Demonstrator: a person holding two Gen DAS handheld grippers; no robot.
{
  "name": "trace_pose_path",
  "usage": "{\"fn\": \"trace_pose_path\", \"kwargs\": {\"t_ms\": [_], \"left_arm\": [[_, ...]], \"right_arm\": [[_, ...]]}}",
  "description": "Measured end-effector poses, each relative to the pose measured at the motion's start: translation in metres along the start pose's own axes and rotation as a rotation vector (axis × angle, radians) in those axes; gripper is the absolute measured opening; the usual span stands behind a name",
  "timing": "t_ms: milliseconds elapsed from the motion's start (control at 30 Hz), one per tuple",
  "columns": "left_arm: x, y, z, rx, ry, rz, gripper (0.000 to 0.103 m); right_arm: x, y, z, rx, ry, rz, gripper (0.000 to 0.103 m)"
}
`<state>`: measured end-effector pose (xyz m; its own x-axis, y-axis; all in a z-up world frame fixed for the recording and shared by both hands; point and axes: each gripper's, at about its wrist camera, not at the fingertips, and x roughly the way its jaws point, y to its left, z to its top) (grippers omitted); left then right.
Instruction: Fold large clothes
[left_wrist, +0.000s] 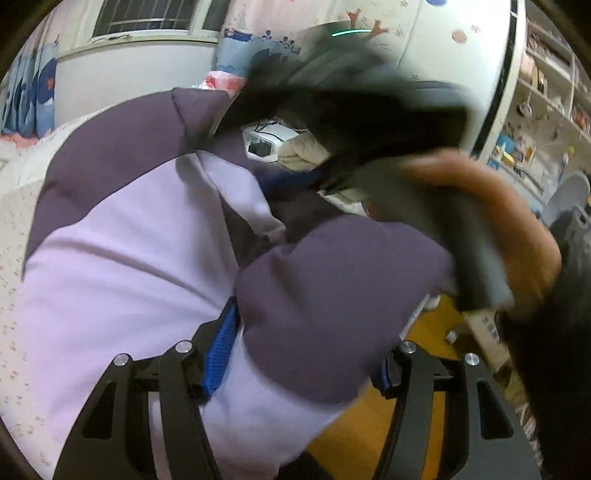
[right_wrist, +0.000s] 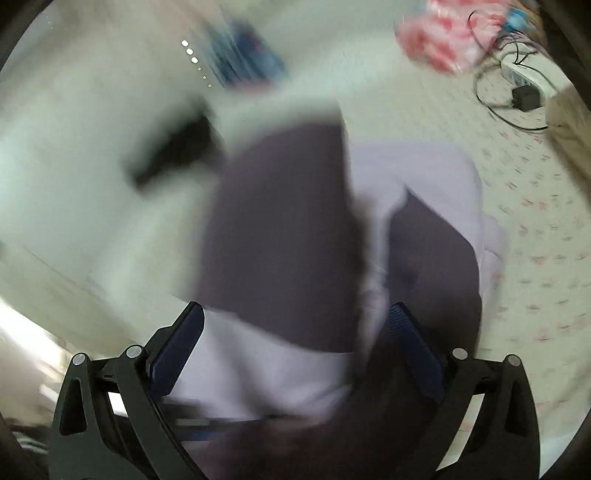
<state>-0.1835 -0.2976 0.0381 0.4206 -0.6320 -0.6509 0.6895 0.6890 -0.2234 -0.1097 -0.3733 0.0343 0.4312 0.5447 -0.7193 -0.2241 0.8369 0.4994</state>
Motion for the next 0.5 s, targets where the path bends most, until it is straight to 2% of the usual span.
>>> {"fn": "trace_pose_path", "kwargs": {"t_ms": [33,133,200,233,267,333,367,433,500], "left_arm": [[-0.008,-0.001,-0.003,0.013,0.021,-0.013,0.061],[-0.044,0.014,-0.008,-0.018,0.059,-0.091,0.064],[-0.078,0.046,-0.011,-0.114,0.019,-0.115,0.07],[-0.097,0.066,-0.016,-0.17,-0.014,-0.096,0.076],[-0.111,0.102,-0.017,-0.271,-0.047,-0.056,0.078],[-0.113,0.154,-0.02,-0.432,-0.052,-0.033,0.078],[-0.105,0.19,-0.025,-0.551,-0.039,-0.061,0.078],[-0.086,0.23,-0.038,-0.693,0.014,-0.117,0.078],[-0.054,0.25,-0.052,-0.777,0.079,-0.158,0.078]], "right_arm": [[0.011,0.0,-0.001,-0.019,0.032,-0.044,0.096],[0.005,-0.009,-0.015,-0.001,0.011,-0.072,0.096],[0.004,-0.016,-0.019,0.004,0.005,-0.102,0.096],[0.004,-0.018,-0.021,-0.007,0.007,-0.131,0.096],[0.004,-0.016,-0.021,-0.026,0.01,-0.167,0.096],[0.003,-0.008,-0.024,-0.061,0.012,-0.236,0.096],[0.003,-0.012,-0.017,-0.071,0.012,-0.257,0.096],[0.001,-0.002,-0.023,-0.09,0.002,-0.311,0.096],[-0.002,-0.004,-0.031,-0.082,-0.022,-0.329,0.096]]}}
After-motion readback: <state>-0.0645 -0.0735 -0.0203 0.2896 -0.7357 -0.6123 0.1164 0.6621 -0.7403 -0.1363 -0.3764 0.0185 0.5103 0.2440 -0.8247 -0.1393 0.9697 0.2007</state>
